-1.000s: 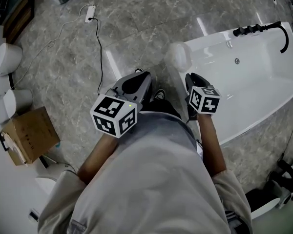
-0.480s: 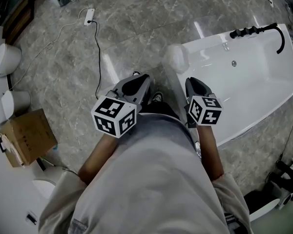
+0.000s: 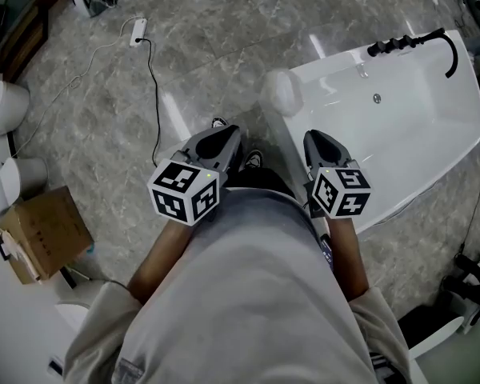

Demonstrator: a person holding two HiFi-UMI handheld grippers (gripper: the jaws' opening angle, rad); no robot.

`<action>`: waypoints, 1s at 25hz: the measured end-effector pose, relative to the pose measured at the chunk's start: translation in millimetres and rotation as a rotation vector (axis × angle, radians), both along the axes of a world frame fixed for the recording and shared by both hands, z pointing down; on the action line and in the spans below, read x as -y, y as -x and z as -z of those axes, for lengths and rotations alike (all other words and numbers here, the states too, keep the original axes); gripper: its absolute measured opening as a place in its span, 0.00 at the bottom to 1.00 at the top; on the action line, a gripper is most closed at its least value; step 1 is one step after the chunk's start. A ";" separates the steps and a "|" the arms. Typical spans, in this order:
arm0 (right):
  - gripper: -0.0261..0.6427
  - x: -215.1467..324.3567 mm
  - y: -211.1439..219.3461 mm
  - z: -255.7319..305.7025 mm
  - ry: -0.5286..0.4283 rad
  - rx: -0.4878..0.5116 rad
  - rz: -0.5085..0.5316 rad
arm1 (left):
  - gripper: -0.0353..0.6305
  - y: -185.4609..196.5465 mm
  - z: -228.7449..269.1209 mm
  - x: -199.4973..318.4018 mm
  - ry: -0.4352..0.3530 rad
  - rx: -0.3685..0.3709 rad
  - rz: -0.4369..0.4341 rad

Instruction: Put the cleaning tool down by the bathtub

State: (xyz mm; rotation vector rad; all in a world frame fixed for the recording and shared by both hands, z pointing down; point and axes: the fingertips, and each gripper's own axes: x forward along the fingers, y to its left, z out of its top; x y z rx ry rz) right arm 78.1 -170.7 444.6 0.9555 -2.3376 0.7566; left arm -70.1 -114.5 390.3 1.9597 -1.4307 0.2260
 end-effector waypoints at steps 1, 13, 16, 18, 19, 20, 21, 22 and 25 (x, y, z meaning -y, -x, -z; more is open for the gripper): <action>0.09 -2.1 -0.6 2.7 -0.002 0.004 0.005 | 0.07 -1.3 -0.6 -1.0 0.000 -0.002 -0.004; 0.08 -8.9 -0.8 30.2 -0.028 0.058 0.049 | 0.07 -1.6 2.8 -4.8 -0.015 0.012 0.005; 0.07 -11.0 2.0 38.2 -0.046 0.068 0.070 | 0.07 2.0 6.1 -5.3 -0.022 0.012 0.012; 0.06 -12.3 2.5 41.1 -0.050 0.071 0.080 | 0.07 2.8 8.2 -5.5 -0.026 0.012 0.013; 0.06 -12.2 2.0 41.7 -0.048 0.072 0.081 | 0.07 2.6 9.6 -5.1 -0.030 0.013 0.012; 0.06 -11.9 1.3 42.0 -0.048 0.071 0.081 | 0.07 2.2 11.1 -4.7 -0.033 0.014 0.011; 0.06 -11.7 0.6 42.2 -0.048 0.071 0.081 | 0.07 1.8 12.5 -4.6 -0.036 0.015 0.010; 0.06 -11.9 0.1 42.3 -0.046 0.072 0.081 | 0.07 1.5 13.8 -4.8 -0.038 0.016 0.009; 0.06 -13.0 -0.2 42.1 -0.038 0.077 0.083 | 0.07 0.7 16.5 -5.6 -0.042 0.017 0.005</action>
